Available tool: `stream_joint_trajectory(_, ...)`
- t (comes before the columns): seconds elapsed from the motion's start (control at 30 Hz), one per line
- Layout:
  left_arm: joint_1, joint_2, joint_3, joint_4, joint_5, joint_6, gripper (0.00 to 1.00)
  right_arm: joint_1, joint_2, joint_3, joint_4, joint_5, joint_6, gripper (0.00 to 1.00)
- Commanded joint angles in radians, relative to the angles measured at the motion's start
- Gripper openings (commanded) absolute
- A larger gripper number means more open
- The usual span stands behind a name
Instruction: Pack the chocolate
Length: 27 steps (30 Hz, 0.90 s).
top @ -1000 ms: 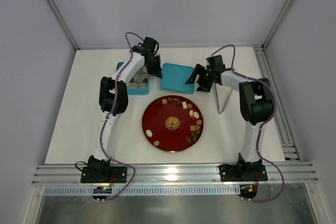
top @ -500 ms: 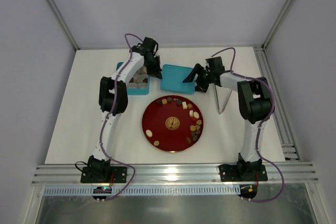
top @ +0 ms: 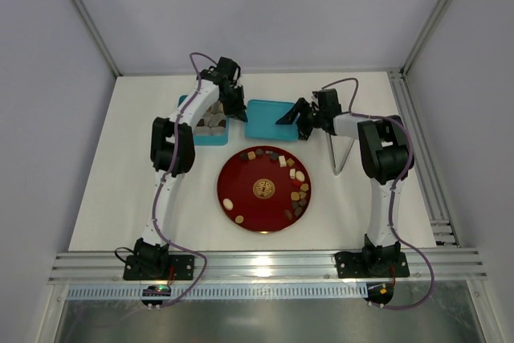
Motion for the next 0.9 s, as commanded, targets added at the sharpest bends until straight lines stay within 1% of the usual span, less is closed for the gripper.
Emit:
stream_joint_trajectory(0.0,-0.001,-0.026,0.031,-0.011,0.054,0.020,0.00,0.008,0.043,-0.014,0.034,0.007,0.029,0.67)
stream_joint_trajectory(0.13,0.000,-0.032,0.030,-0.011,0.060,0.028,0.00,0.008,0.051,-0.012,0.065,-0.002,0.043,0.61)
stream_joint_trajectory(0.17,-0.001,-0.034,0.027,-0.009,0.063,0.030,0.00,0.006,0.051,-0.015,0.074,-0.004,0.048,0.57)
stream_joint_trajectory(0.27,-0.009,-0.040,0.024,-0.005,0.065,0.040,0.00,0.008,0.051,-0.019,0.097,-0.010,0.054,0.50)
stream_joint_trajectory(0.37,-0.015,-0.051,0.013,0.007,0.063,0.050,0.00,0.006,0.048,-0.022,0.112,-0.019,0.066,0.36)
stream_joint_trajectory(0.53,-0.023,-0.081,-0.013,0.014,0.039,0.085,0.00,0.006,0.022,-0.017,0.114,-0.033,0.071,0.21)
stream_joint_trajectory(0.57,-0.026,-0.087,-0.019,0.018,0.033,0.100,0.00,0.006,0.014,-0.015,0.115,-0.037,0.071,0.16)
stream_joint_trajectory(0.63,-0.029,-0.115,-0.038,0.029,0.007,0.116,0.00,0.004,-0.003,-0.012,0.115,-0.045,0.075,0.11)
stream_joint_trajectory(0.7,-0.030,-0.132,-0.047,0.044,-0.012,0.132,0.02,0.004,-0.015,-0.012,0.119,-0.057,0.089,0.07)
stream_joint_trajectory(0.73,-0.030,-0.140,-0.047,0.047,-0.025,0.139,0.07,0.004,-0.030,-0.012,0.123,-0.063,0.094,0.05)
stream_joint_trajectory(0.8,-0.032,-0.164,-0.047,0.055,-0.044,0.152,0.11,0.001,-0.046,-0.008,0.125,-0.071,0.106,0.04)
stream_joint_trajectory(0.83,-0.032,-0.173,-0.050,0.061,-0.058,0.157,0.17,0.000,-0.059,-0.005,0.123,-0.073,0.111,0.04)
stream_joint_trajectory(0.87,-0.032,-0.199,-0.059,0.070,-0.065,0.160,0.21,-0.002,-0.069,-0.002,0.125,-0.076,0.115,0.04)
